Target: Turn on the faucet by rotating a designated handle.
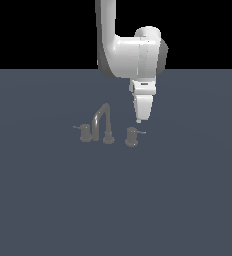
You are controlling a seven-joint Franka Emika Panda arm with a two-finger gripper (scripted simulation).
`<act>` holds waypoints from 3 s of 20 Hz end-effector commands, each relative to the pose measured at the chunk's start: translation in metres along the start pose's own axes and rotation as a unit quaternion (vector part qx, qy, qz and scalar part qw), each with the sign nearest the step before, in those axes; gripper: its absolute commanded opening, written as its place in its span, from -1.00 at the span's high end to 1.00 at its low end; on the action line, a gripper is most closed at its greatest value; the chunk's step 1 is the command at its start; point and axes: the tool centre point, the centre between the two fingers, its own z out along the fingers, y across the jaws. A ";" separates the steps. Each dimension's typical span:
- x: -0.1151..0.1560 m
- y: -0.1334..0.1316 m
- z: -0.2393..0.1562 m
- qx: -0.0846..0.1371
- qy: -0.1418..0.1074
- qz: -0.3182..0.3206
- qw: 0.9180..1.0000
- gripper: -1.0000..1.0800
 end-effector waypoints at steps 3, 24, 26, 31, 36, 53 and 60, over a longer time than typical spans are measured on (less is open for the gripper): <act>0.006 -0.003 0.024 0.001 0.005 0.033 0.999 1.00; 0.022 0.026 0.038 0.000 0.008 0.051 0.999 1.00; 0.024 0.029 0.038 0.000 0.008 0.051 0.999 1.00; 0.017 0.034 0.038 0.004 0.008 0.049 0.999 1.00; 0.014 0.050 0.038 0.002 0.008 0.050 0.999 1.00; -0.025 0.081 0.038 0.001 0.008 0.052 0.999 1.00; -0.039 0.070 0.039 0.001 0.010 0.059 0.998 1.00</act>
